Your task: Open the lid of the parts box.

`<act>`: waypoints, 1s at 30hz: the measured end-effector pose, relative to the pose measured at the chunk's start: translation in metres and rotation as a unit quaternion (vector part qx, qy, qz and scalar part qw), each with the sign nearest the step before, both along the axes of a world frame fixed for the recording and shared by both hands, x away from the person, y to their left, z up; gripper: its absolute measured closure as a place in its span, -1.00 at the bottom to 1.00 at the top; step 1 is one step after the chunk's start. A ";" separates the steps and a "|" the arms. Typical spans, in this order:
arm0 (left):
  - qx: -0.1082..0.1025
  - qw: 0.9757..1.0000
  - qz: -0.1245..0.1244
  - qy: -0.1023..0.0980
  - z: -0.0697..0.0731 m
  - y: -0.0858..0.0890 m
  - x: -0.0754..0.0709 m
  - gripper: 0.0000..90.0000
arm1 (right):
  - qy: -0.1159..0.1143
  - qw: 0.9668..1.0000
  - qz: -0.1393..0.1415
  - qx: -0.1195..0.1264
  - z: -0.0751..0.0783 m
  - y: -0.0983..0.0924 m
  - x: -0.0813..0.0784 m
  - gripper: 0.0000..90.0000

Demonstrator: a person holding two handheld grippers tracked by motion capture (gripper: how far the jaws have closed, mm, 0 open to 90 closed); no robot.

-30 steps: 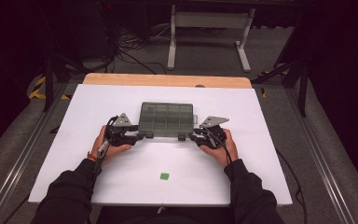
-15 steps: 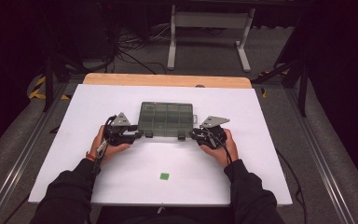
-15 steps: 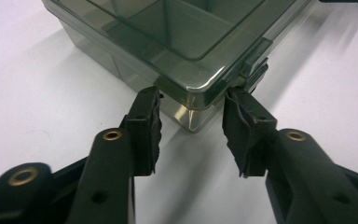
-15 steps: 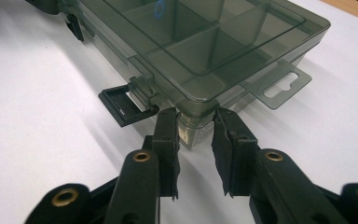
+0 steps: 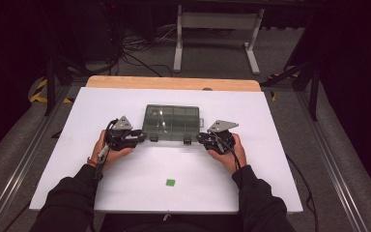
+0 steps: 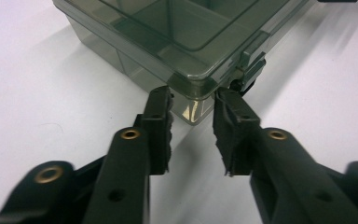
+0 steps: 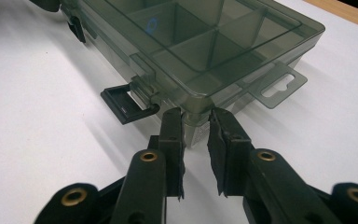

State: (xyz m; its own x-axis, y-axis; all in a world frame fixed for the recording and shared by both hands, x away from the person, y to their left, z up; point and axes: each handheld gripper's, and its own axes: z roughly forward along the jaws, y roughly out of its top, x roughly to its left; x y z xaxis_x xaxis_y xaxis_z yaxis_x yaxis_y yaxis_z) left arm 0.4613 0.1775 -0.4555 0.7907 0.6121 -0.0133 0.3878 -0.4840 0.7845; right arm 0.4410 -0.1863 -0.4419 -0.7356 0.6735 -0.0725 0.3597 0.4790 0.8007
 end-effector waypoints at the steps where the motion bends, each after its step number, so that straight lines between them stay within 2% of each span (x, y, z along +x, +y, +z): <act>1: 0.000 1.000 -0.001 0.000 0.000 0.000 0.000 0.39 | 0.001 1.000 0.000 0.000 0.000 0.000 0.000 0.66; 4: -0.012 1.000 0.000 0.001 0.001 0.002 0.000 0.35 | 0.001 1.000 0.000 0.001 0.000 -0.001 0.000 0.65; 9: -0.006 1.000 0.003 0.002 -0.001 -0.001 0.001 0.34 | -0.002 1.000 0.003 0.008 0.001 0.000 0.000 0.67; 15: -0.015 1.000 0.004 -0.004 0.001 0.000 0.000 0.38 | -0.003 1.000 0.002 0.005 0.000 0.000 0.000 0.65; 20: -0.008 1.000 -0.005 -0.006 0.003 0.002 -0.001 0.53 | -0.013 1.000 -0.003 0.011 0.003 -0.002 -0.001 0.69; 22: -0.014 1.000 -0.005 -0.005 0.004 0.005 -0.001 0.63 | -0.017 1.000 -0.004 0.010 0.003 -0.002 -0.001 0.72; 25: -0.017 1.000 -0.007 -0.019 0.008 0.008 -0.002 0.87 | -0.027 1.000 -0.007 0.008 0.004 -0.002 -0.002 0.83; 27: -0.015 1.000 -0.006 -0.021 0.009 0.008 -0.002 0.97 | -0.035 0.999 -0.014 0.013 0.006 -0.003 -0.002 0.91; 30: -0.013 1.000 -0.006 -0.022 0.009 0.009 -0.002 0.99 | -0.039 0.999 -0.017 0.013 0.006 -0.003 -0.003 0.96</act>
State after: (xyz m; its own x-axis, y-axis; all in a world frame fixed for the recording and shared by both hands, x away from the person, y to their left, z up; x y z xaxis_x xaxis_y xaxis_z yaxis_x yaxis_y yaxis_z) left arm 0.4594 0.1864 -0.4464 0.7980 0.6026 0.0059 0.3475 -0.4681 0.8125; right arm 0.4383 -0.1891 -0.4359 -0.7055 0.6999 -0.1116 0.3111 0.4473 0.8385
